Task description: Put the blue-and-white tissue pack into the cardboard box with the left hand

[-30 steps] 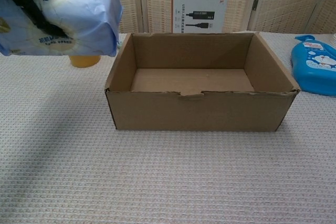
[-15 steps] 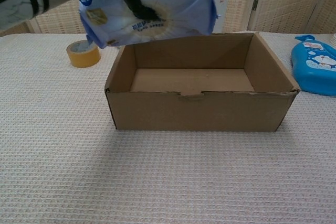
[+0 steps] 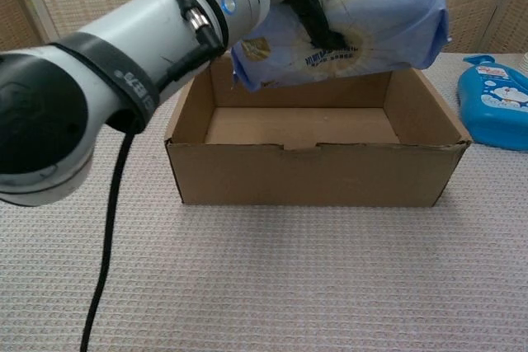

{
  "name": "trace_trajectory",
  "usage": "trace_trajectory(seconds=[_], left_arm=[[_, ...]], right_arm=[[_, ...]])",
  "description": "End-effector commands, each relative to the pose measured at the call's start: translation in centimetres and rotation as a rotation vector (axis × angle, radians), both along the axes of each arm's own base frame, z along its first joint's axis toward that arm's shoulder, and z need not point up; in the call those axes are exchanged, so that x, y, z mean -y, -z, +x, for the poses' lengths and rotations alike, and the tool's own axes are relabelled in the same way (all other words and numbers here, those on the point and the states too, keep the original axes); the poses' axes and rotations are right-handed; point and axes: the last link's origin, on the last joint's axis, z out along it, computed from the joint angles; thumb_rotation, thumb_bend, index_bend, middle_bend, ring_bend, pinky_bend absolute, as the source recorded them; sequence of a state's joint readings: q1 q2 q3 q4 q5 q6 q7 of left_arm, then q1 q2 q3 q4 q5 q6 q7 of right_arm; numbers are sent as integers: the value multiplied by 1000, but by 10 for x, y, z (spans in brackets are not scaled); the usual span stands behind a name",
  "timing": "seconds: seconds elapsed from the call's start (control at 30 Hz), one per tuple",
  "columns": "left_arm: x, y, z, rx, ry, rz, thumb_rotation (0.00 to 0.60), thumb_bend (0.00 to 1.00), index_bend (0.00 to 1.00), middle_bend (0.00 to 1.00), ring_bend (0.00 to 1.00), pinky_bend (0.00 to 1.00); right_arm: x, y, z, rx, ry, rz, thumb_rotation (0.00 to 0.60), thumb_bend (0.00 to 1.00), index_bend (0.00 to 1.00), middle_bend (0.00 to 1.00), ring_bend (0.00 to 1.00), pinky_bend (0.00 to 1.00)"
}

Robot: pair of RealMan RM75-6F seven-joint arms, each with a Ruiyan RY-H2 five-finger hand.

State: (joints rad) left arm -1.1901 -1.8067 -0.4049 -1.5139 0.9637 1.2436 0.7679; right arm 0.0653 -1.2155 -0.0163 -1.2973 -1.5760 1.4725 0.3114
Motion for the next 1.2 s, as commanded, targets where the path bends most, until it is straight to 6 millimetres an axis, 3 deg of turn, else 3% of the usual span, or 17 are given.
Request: trace_trajectory(seconds=[0.03, 0.13, 0.2, 0.6, 0.73, 0.97, 1.07, 1.2], left_arm=[[-3, 22, 5, 29, 10, 11, 600, 261, 419, 516, 420, 534], [-6, 26, -2, -17, -19, -56, 600, 218, 56, 125, 78, 195], [-7, 20, -5, -12, -21, -51, 600, 194, 0, 6, 0, 90], [-10, -23, -21, 35, -44, -2, 600, 181, 0, 0, 0, 73], [-6, -49, -36, 11, -45, 49, 600, 183, 0, 0, 0, 81], [0, -121, -81, -64, -149, 139, 600, 185, 0, 0, 0, 120], [8, -153, -113, -102, -207, 185, 600, 184, 0, 11, 0, 142], [28, -180, -166, -128, -304, 206, 600, 184, 6, 57, 21, 184]], right_arm=[[0, -1, -1, 0, 2, -1, 600, 0, 123, 0, 0, 0], [0, 0, -2, -1, 7, 1, 600, 0, 123, 0, 0, 0], [1, 1, -2, -3, 5, 3, 600, 0, 123, 0, 0, 0], [-2, 7, 7, -9, -18, 15, 600, 0, 123, 0, 0, 0], [-4, 9, 10, -15, -23, 21, 600, 0, 123, 0, 0, 0], [-4, 16, 18, -23, -47, 42, 600, 0, 123, 0, 0, 0], [-5, 19, 22, -26, -60, 52, 600, 0, 123, 0, 0, 0], [-7, 22, 24, -31, -65, 62, 600, 0, 123, 0, 0, 0]])
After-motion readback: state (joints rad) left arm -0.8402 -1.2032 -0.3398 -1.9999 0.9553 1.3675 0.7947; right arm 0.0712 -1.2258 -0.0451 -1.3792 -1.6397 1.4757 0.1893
